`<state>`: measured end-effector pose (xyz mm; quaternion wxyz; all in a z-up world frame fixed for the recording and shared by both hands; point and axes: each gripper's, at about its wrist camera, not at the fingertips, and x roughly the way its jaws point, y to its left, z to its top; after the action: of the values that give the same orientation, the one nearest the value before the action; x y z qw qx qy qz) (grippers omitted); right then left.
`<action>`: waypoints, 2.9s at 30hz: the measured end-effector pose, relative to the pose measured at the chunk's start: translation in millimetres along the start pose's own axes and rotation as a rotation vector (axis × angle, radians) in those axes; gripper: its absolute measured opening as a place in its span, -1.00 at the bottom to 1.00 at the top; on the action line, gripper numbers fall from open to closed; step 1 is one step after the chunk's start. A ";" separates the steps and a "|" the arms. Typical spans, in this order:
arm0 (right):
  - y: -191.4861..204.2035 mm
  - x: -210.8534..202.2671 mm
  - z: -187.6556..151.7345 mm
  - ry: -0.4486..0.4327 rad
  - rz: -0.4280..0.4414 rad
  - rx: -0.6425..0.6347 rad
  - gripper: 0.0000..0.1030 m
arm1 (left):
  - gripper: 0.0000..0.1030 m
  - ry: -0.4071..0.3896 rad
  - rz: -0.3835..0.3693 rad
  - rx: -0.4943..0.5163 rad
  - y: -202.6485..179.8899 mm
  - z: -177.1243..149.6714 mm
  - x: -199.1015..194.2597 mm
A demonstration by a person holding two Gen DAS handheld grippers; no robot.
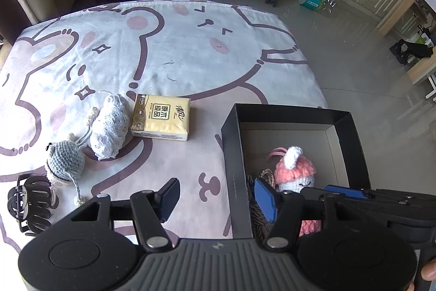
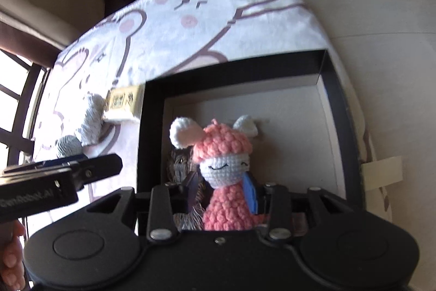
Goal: Organize objects
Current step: 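Lower the pink bunny into the black box and open the right tool, then move the left tool toward the black claw clip while the right tool moves toward the white crocheted ball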
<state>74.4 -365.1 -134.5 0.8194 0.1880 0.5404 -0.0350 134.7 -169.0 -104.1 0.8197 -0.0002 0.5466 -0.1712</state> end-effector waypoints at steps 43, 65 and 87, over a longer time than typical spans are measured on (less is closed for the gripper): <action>0.1 -106.8 -53.4 -0.242 -0.300 -0.001 1.00 | 1.00 -0.091 0.107 0.149 -15.8 -36.3 -62.2; -12.6 -101.2 -56.6 -0.252 -0.330 0.035 1.00 | 1.00 -0.080 0.098 0.146 -6.5 -26.8 -50.4; 51.2 -61.6 -35.3 -0.213 -0.280 -0.060 1.00 | 1.00 -0.091 0.165 0.028 81.4 -24.8 -65.4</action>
<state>31.4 -314.5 -77.5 0.8643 0.0813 0.4724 -0.1524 112.9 -69.3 -70.8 0.8549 0.0485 0.5045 -0.1105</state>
